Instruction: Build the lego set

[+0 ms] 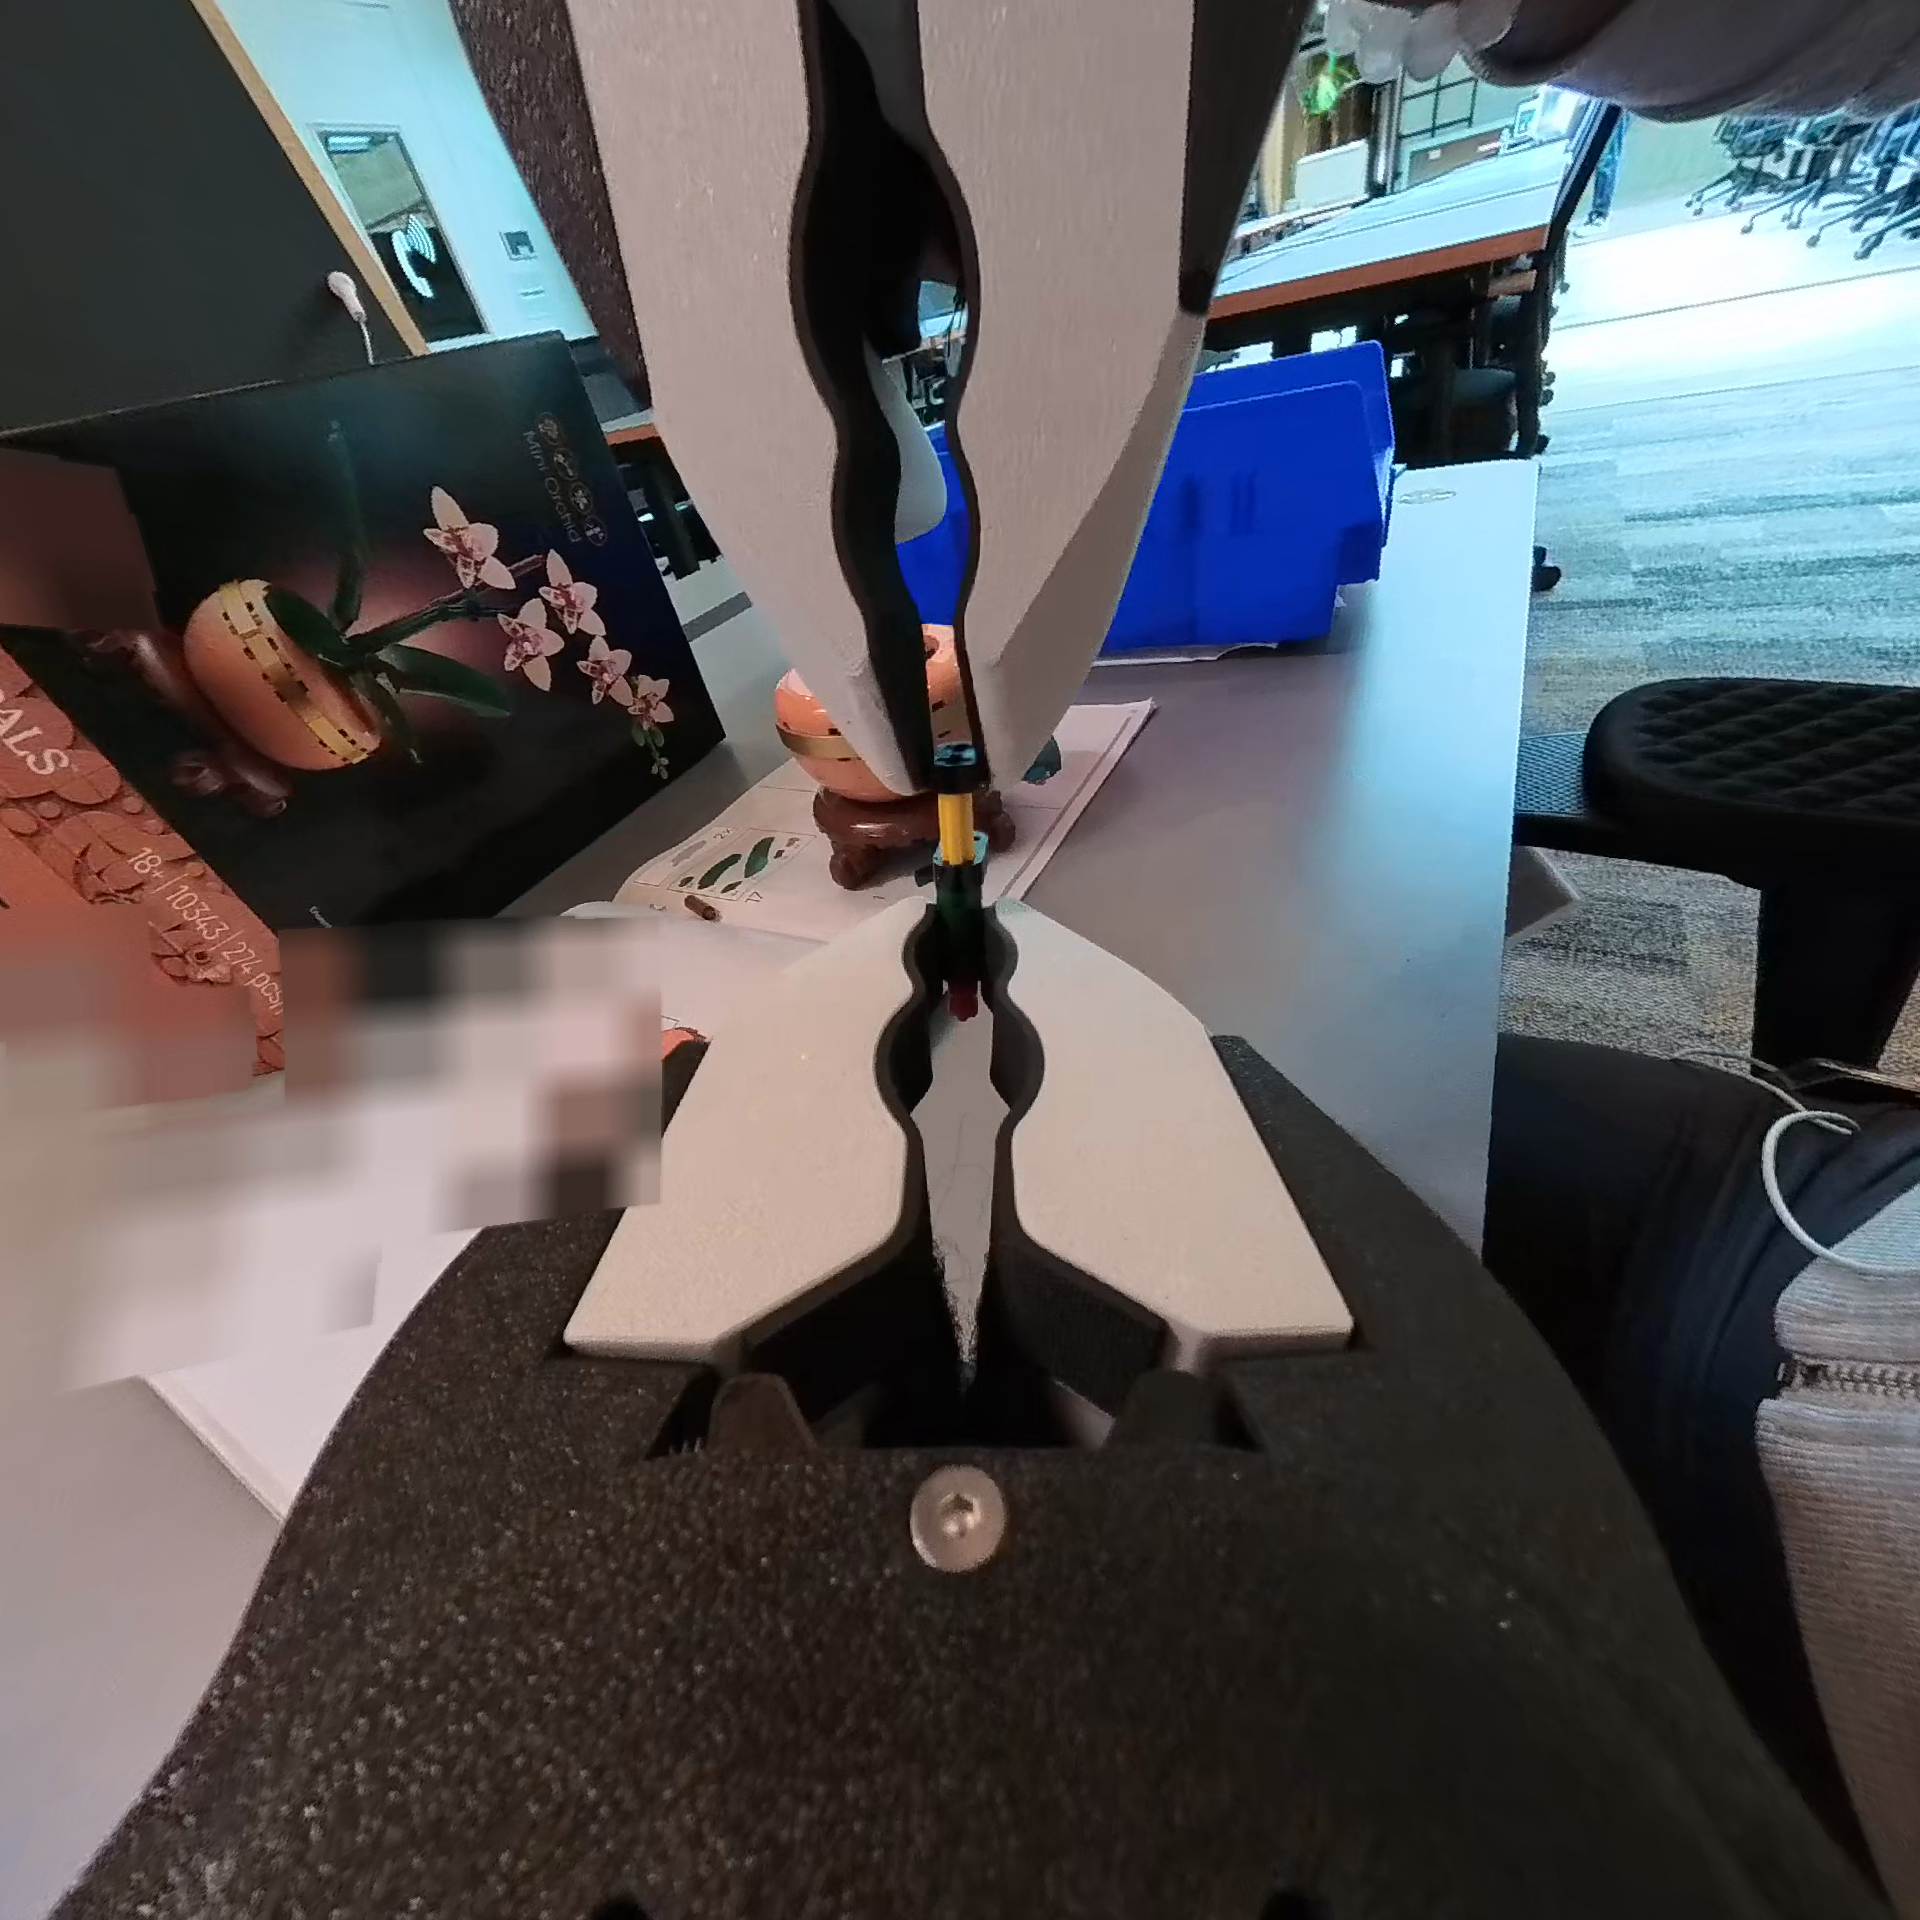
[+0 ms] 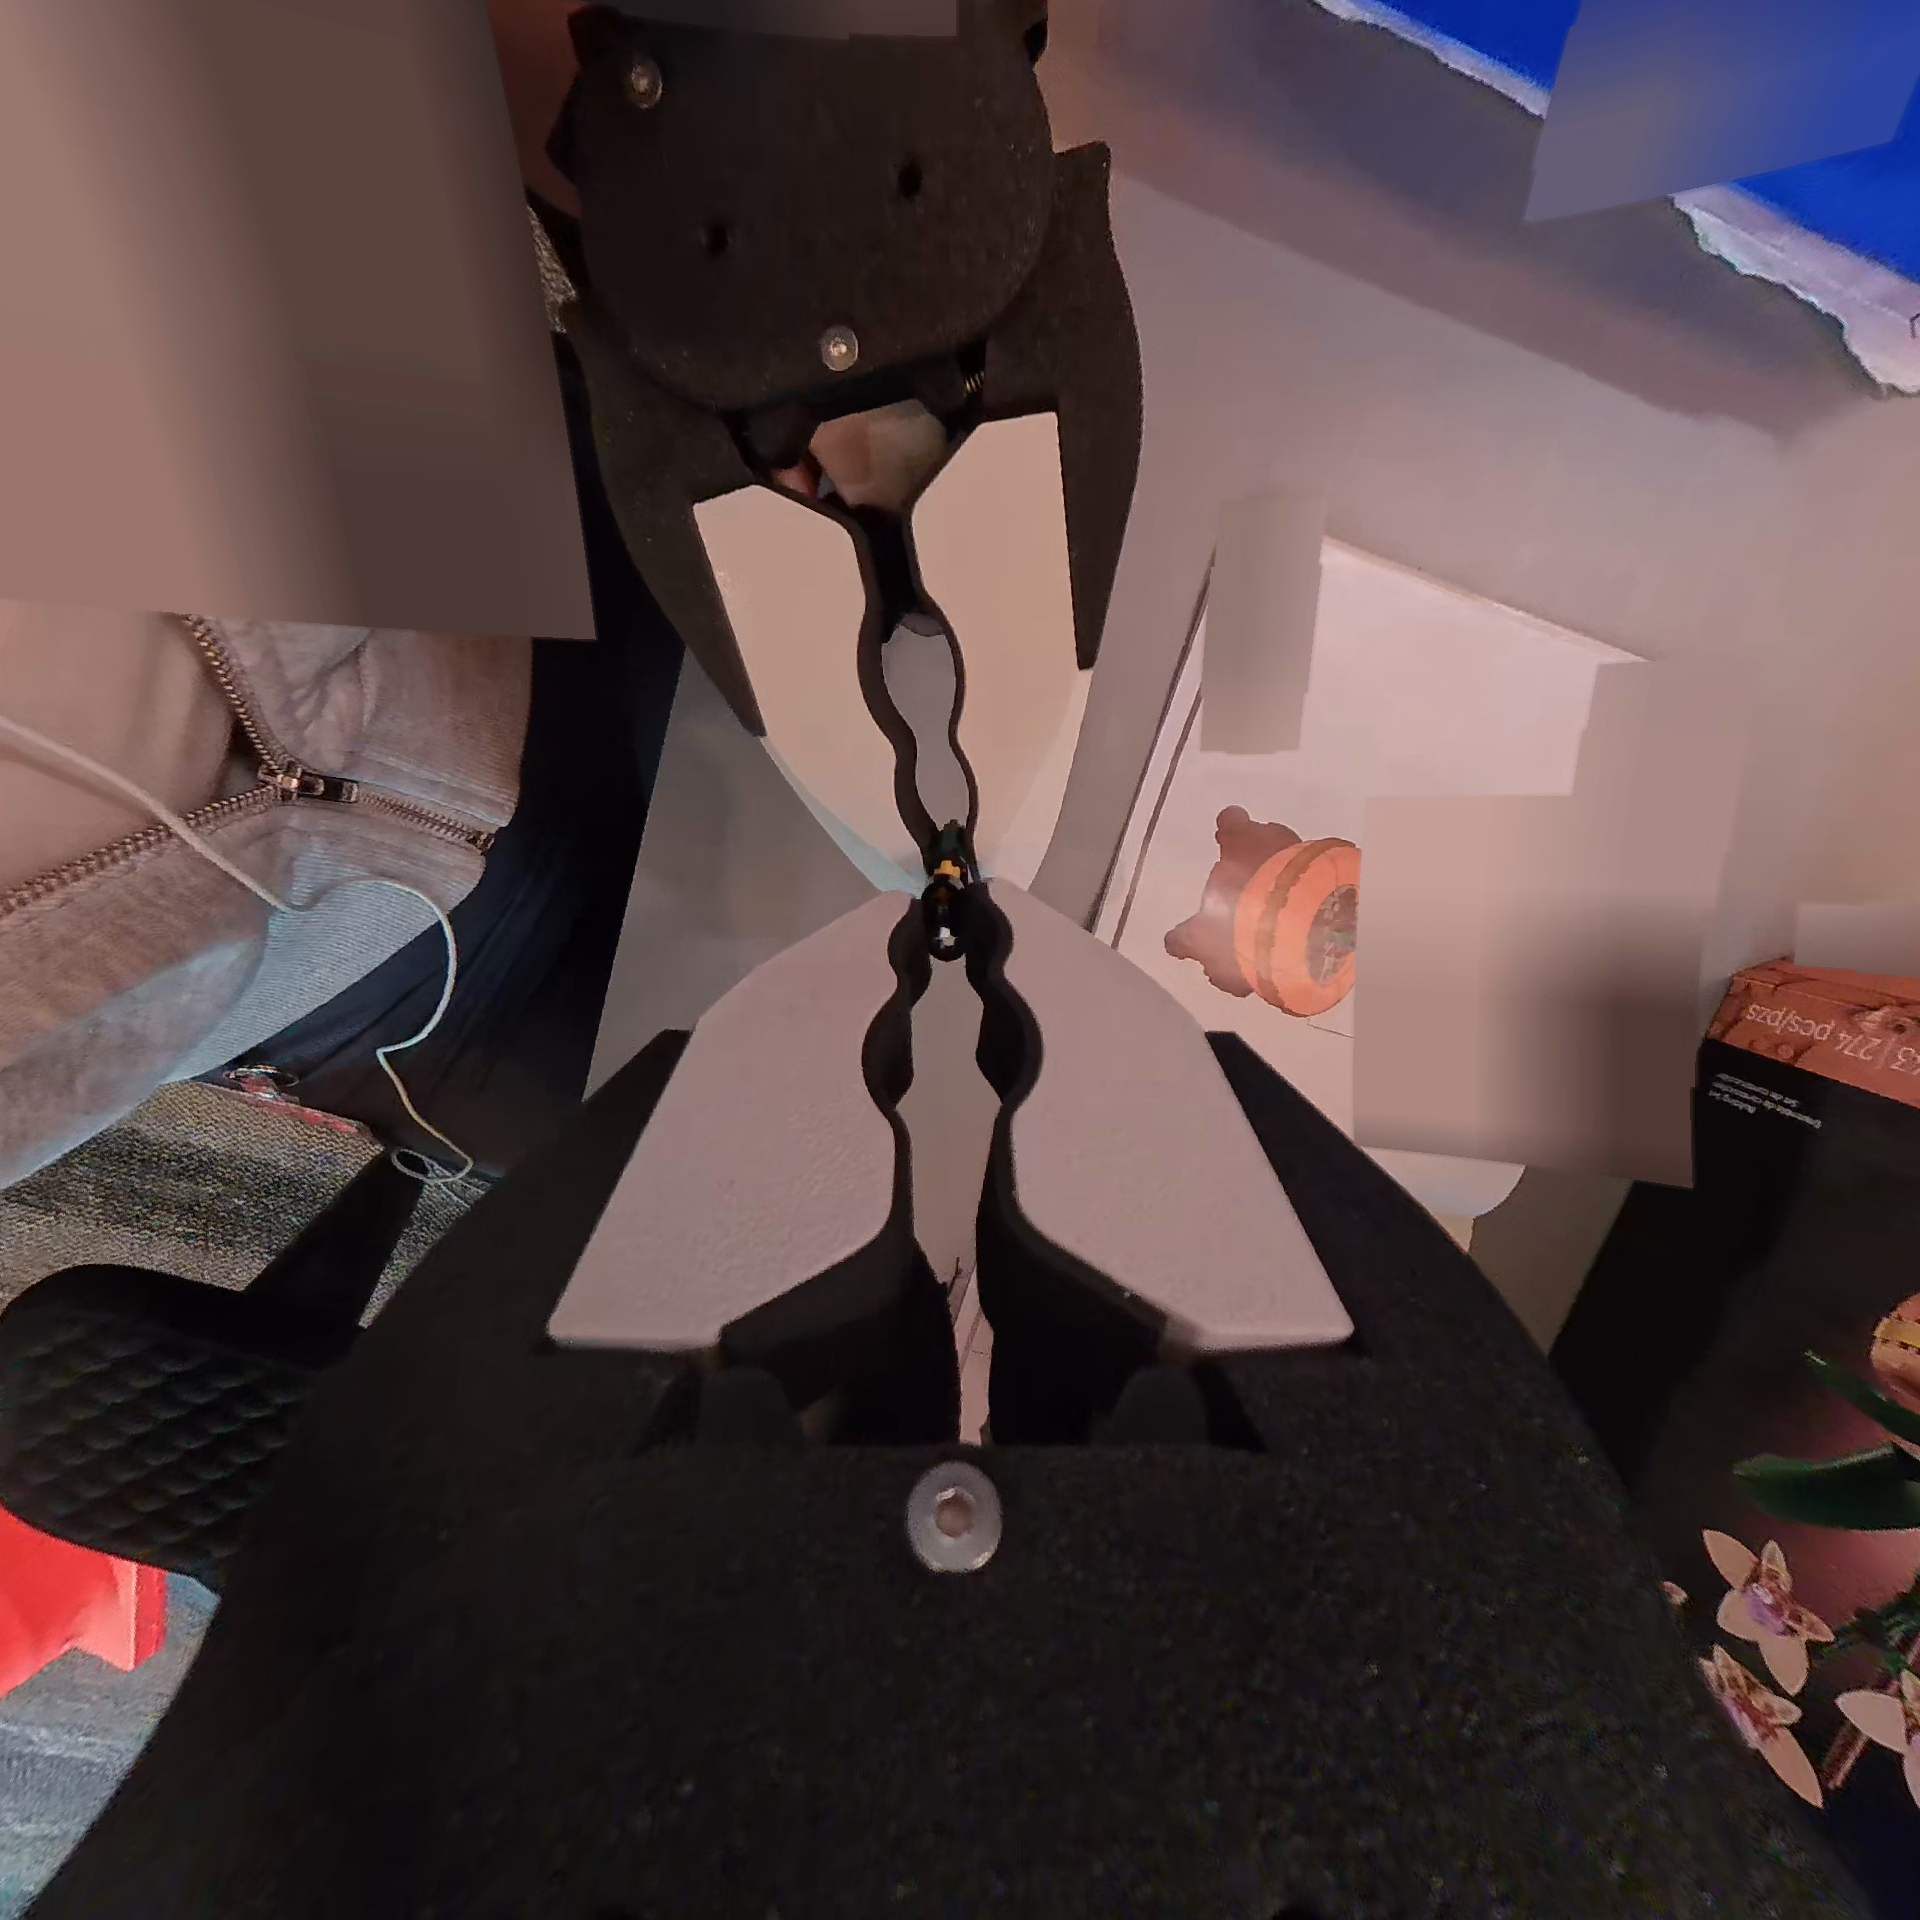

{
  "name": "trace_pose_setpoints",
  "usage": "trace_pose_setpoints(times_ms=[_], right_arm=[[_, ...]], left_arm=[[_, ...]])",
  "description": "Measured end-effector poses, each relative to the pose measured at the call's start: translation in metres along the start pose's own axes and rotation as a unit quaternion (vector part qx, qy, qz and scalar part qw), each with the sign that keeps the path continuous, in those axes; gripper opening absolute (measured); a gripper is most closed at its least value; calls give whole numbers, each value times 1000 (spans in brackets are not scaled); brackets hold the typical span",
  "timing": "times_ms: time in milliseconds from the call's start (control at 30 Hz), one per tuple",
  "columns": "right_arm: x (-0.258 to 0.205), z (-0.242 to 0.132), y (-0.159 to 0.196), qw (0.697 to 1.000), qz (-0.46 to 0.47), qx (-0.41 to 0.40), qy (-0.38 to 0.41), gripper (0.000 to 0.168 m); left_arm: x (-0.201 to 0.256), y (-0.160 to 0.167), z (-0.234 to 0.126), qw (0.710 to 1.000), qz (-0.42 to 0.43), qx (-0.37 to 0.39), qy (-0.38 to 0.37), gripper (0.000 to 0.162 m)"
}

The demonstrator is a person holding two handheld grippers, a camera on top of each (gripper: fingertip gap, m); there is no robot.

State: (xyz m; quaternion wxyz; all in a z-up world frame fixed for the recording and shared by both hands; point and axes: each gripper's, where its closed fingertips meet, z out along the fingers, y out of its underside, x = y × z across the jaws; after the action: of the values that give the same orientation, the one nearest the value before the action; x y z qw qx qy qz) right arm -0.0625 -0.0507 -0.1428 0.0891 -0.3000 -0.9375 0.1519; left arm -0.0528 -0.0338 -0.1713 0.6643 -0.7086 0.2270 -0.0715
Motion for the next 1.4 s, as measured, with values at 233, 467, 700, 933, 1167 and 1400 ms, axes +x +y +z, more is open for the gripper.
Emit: trace_pose_setpoints(times_ms=[233,467,700,933,1167,1400], right_arm=[[-2,7,3,1000,-5,0,4,7],[-5,16,12,999,-20,-23,13,7],[-16,28,19,999,-9,-20,-30,7],[-17,32,17,998,-9,-14,-60,7],[-19,37,9,998,-18,4,-61,7],[-12,31,23,1000,-4,-18,-16,8]], left_arm=[[3,9,2,999,13,-37,6,5],[6,18,6,997,27,-71,11,4],[15,26,9,992,69,-101,26,4],[16,29,10,991,74,-110,30,5],[17,31,12,989,84,-119,26,5],[11,31,11,991,59,-123,13,5]])
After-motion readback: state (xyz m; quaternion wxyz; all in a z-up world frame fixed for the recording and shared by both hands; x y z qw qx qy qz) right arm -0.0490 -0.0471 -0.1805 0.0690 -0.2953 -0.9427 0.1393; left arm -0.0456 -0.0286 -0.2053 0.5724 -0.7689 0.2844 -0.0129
